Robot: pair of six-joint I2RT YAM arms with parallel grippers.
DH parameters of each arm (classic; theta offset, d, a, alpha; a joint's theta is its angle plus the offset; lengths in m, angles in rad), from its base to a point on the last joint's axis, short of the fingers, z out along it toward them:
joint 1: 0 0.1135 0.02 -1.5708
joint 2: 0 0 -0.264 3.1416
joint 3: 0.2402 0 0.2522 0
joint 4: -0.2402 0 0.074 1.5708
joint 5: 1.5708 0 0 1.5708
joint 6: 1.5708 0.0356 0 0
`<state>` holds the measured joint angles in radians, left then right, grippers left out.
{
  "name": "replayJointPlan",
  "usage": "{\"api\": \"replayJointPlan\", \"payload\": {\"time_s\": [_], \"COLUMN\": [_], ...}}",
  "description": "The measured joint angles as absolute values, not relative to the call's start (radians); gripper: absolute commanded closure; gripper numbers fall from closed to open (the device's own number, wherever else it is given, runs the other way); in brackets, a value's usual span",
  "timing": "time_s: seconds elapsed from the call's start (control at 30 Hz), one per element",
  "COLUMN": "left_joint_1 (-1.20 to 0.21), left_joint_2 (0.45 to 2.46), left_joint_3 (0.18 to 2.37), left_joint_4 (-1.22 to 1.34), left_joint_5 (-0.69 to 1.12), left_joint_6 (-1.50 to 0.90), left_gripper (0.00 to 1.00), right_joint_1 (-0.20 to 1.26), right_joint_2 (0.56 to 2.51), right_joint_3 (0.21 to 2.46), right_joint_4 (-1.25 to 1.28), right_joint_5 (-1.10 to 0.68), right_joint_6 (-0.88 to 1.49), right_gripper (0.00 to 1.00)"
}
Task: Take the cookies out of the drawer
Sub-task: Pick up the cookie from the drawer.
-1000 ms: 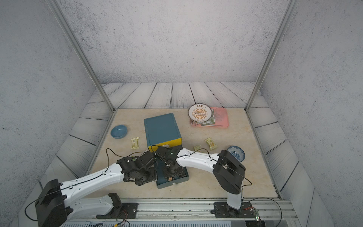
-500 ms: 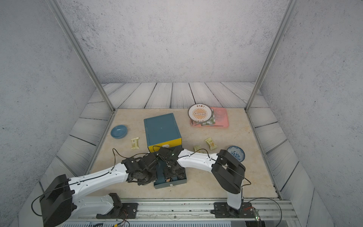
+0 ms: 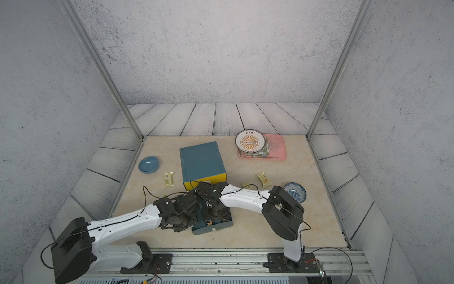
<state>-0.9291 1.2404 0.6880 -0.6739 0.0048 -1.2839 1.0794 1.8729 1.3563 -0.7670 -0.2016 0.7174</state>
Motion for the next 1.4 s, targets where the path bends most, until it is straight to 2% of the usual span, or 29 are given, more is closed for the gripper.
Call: {"api": "replayJointPlan", "payload": {"time_s": [0.33,1.1,1.23,1.4], "left_joint_1": [-0.979,-0.989,-0.990,-0.989], "left_joint_2": [1.272,1.275,1.270,1.270], "left_joint_3": [0.710,0.708,0.702,0.698], "left_joint_4": [-0.687,-0.676,-0.670,-0.664], "left_joint_5": [-0.059,-0.075,-0.075,-0.071], "left_joint_6": [-1.354,-1.415,-1.422,-1.427], "left_gripper": [0.97,1.00,1.00,1.00], "right_joint_1": [1.079,1.092,1.095,1.096], "right_joint_2": [1.909,1.947,1.952,1.960], "right_joint_3": [1.409,1.332,1.332,1.334], "right_joint_4": [-0.817,-0.683,-0.676,-0.670], "right_joint_5": [-0.210,-0.168,-0.165,-0.165], "right_joint_6": [0.720,0.688,0.688,0.688], "right_gripper": [0.37,0.37,0.39,0.47]}}
